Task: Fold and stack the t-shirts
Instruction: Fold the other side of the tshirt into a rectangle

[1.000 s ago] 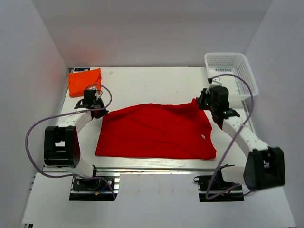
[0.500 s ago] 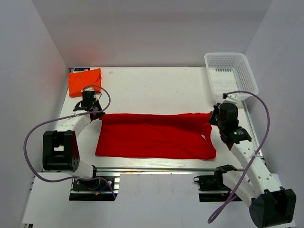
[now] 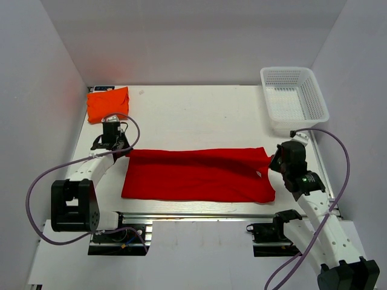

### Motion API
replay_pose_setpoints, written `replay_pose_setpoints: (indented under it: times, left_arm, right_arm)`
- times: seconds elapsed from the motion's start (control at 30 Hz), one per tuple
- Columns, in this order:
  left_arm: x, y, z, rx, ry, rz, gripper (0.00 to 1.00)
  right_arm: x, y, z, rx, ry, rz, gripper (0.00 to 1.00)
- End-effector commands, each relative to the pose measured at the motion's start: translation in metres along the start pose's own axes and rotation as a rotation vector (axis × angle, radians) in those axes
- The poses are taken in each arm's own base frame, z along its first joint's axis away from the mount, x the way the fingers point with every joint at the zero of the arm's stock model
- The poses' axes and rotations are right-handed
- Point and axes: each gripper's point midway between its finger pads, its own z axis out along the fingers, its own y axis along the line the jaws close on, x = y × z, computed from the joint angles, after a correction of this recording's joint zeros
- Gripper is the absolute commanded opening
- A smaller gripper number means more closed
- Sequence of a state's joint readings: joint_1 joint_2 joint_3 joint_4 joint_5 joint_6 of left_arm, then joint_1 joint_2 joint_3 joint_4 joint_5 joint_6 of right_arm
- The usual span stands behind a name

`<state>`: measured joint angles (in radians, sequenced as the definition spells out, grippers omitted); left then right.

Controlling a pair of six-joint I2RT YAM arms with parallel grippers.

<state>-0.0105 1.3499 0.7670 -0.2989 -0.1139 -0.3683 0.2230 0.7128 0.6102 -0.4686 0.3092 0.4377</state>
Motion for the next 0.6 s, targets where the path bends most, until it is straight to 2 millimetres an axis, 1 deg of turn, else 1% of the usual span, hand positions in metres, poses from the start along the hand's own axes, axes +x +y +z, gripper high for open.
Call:
replay_pose_setpoints:
  times: [0.0,0.07,0.1,0.13,0.17,0.2,0.23,0.27,0.3,0.33,0.37,0.4,0.43,0.47,0.5,0.53,0.57]
  left_arm:
    - [0.001,0.005,-0.009,-0.017,-0.018,-0.014,0.0]
    - [0.017,0.01,-0.009,-0.029,0.011,-0.036,0.0]
    - [0.021,0.013,-0.012,-0.042,0.017,-0.045,0.0]
    - [0.02,0.017,-0.015,-0.059,0.002,-0.058,0.0]
    - [0.027,0.024,-0.014,-0.096,0.001,-0.09,0.0]
    - [0.033,0.026,-0.016,-0.102,0.012,-0.108,0.0]
    - [0.035,0.027,-0.022,-0.106,0.019,-0.122,0.15]
    - [0.041,0.032,-0.024,-0.131,0.025,-0.153,0.32]
    - [0.04,0.041,-0.027,-0.183,0.009,-0.178,0.43]
    - [0.049,0.049,-0.033,-0.228,0.035,-0.199,0.83]
    - [0.046,0.055,-0.038,-0.262,0.023,-0.232,0.88]
    - [0.039,0.063,-0.046,-0.316,-0.02,-0.285,0.97]
    - [0.036,0.065,-0.051,-0.332,-0.026,-0.297,1.0]
    - [0.03,0.065,-0.058,-0.34,-0.034,-0.311,1.0]
    - [0.027,0.064,-0.06,-0.338,-0.039,-0.325,1.0]
    - [0.02,0.059,-0.063,-0.315,-0.054,-0.333,1.0]
    - [0.012,0.05,-0.064,-0.266,-0.071,-0.346,1.0]
  right_arm:
    - [0.019,-0.008,-0.003,0.026,0.065,0.018,0.0]
    - [0.026,-0.007,-0.005,0.016,0.089,0.038,0.0]
    - [0.031,-0.006,-0.007,0.008,0.105,0.049,0.0]
    - [0.038,-0.01,-0.009,0.031,0.13,0.063,0.0]
    - [0.04,-0.014,-0.01,0.064,0.13,0.118,0.0]
    - [0.051,-0.019,-0.014,0.092,0.169,0.154,0.0]
    - [0.061,-0.026,-0.018,0.128,0.204,0.159,0.0]
    - [0.071,-0.034,-0.026,0.18,0.234,0.217,0.02]
    - [0.067,-0.037,-0.029,0.212,0.205,0.286,0.33]
    - [0.066,-0.035,-0.033,0.195,0.208,0.282,0.69]
    - [0.058,-0.035,-0.041,0.195,0.191,0.299,0.9]
    - [0.056,-0.038,-0.046,0.221,0.176,0.34,0.9]
    - [0.052,-0.045,-0.049,0.252,0.153,0.339,0.9]
    - [0.049,-0.049,-0.055,0.266,0.14,0.33,0.9]
    - [0.045,-0.05,-0.057,0.269,0.122,0.331,0.9]
    - [0.04,-0.049,-0.057,0.259,0.101,0.329,0.9]
    - [0.035,-0.047,-0.058,0.241,0.079,0.34,0.9]
